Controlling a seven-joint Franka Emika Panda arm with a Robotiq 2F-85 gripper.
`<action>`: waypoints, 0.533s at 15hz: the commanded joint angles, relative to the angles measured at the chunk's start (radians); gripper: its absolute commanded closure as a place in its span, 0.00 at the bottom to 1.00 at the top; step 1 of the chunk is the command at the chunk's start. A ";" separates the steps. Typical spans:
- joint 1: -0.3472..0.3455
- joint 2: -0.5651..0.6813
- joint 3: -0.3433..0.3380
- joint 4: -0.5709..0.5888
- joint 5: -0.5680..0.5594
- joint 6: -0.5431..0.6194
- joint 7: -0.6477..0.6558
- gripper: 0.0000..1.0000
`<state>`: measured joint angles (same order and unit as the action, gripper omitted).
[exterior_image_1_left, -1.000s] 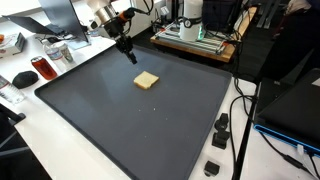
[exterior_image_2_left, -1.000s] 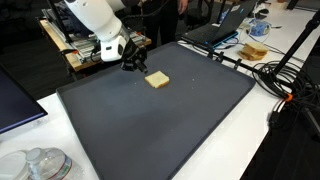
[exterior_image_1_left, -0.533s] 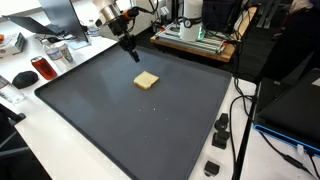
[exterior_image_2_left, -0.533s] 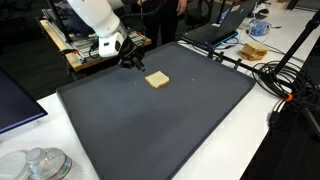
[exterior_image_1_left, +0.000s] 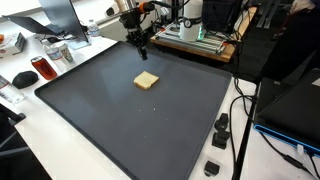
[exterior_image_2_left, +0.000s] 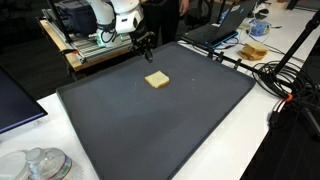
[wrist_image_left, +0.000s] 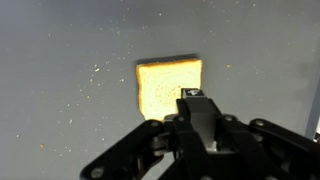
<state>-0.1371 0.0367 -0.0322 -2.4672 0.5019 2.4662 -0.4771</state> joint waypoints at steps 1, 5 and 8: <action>0.063 -0.074 0.014 -0.063 -0.151 0.066 0.176 0.94; 0.110 -0.078 0.034 -0.046 -0.360 0.039 0.389 0.94; 0.137 -0.070 0.054 -0.045 -0.494 0.058 0.528 0.94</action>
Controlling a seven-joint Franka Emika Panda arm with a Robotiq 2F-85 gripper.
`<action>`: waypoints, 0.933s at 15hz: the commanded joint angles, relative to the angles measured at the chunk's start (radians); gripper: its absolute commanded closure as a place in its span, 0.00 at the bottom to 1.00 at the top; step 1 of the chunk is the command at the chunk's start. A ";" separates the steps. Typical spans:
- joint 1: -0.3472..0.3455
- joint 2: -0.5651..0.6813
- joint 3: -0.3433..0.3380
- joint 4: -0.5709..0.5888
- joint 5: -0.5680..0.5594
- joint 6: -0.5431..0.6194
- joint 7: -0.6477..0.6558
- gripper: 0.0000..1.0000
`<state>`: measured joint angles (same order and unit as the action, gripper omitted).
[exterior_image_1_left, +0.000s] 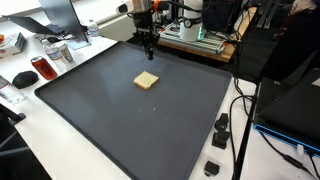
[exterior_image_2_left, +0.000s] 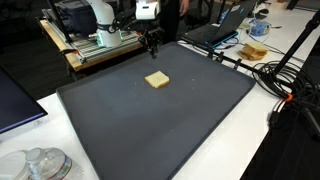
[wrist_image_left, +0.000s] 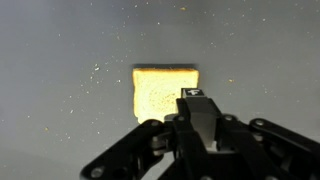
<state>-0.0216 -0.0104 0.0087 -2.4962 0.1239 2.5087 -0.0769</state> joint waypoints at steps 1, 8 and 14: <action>0.030 -0.018 0.020 -0.015 -0.161 0.020 0.177 0.94; 0.050 0.001 0.034 0.001 -0.215 0.012 0.254 0.78; 0.052 0.011 0.034 0.012 -0.203 0.007 0.240 0.94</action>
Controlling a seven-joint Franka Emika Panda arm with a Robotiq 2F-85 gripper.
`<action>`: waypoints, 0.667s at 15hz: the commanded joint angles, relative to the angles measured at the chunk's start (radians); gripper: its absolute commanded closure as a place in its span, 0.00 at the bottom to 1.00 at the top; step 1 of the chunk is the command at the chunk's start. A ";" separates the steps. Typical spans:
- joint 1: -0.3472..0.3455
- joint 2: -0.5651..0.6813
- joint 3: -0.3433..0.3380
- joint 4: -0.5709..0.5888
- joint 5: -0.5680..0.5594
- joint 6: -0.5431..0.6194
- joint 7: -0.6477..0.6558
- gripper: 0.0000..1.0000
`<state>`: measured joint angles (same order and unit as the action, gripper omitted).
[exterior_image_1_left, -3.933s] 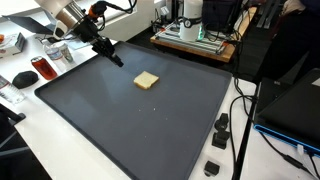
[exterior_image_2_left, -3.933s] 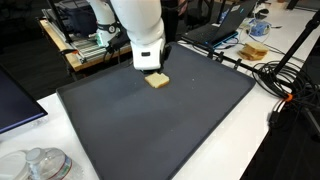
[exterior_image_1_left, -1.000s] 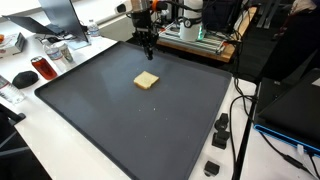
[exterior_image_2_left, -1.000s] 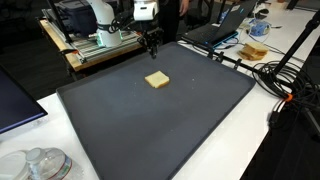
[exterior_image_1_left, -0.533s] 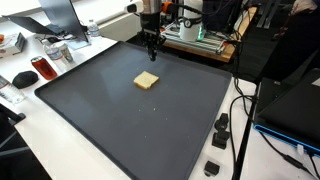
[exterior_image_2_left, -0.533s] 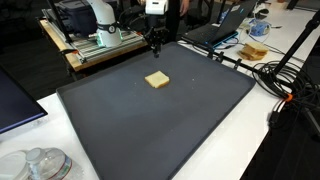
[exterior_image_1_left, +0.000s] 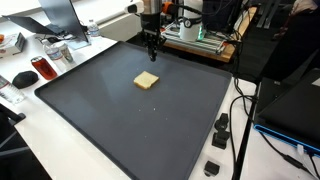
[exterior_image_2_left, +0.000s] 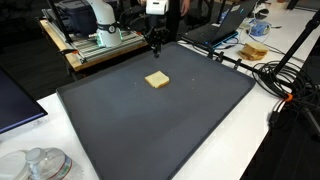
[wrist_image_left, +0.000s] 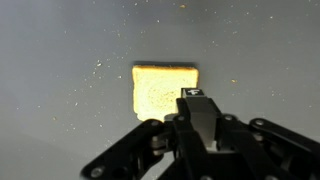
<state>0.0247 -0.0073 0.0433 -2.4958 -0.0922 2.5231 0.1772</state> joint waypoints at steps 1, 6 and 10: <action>0.007 0.018 0.002 0.022 0.002 -0.001 -0.002 0.94; 0.011 0.069 0.004 0.064 -0.030 0.027 0.022 0.94; 0.012 0.130 -0.007 0.100 -0.041 0.064 0.019 0.94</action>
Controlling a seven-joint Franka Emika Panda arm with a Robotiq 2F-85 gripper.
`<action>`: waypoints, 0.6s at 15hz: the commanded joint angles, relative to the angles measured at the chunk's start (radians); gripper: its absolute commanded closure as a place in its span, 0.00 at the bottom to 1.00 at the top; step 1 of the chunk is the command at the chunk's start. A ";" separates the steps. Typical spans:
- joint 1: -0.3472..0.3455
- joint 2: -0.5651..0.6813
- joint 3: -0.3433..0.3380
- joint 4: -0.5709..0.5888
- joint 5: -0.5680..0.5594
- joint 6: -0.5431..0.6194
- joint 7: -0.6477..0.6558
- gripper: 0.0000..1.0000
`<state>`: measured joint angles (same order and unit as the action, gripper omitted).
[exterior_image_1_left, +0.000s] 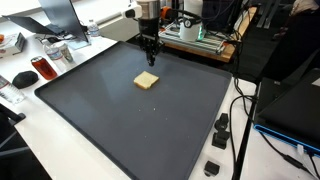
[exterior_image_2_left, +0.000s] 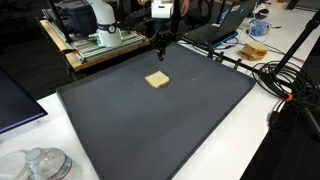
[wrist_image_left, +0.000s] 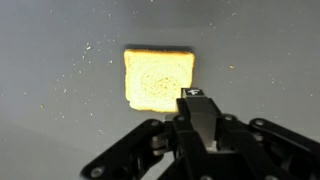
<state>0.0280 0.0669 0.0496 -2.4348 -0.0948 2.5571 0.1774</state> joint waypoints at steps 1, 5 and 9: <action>0.011 0.074 -0.018 0.047 -0.051 0.039 0.023 0.94; 0.024 0.136 -0.038 0.080 -0.102 0.067 0.037 0.94; 0.027 0.189 -0.048 0.108 -0.101 0.098 0.020 0.94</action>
<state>0.0318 0.2112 0.0253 -2.3591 -0.1725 2.6276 0.1832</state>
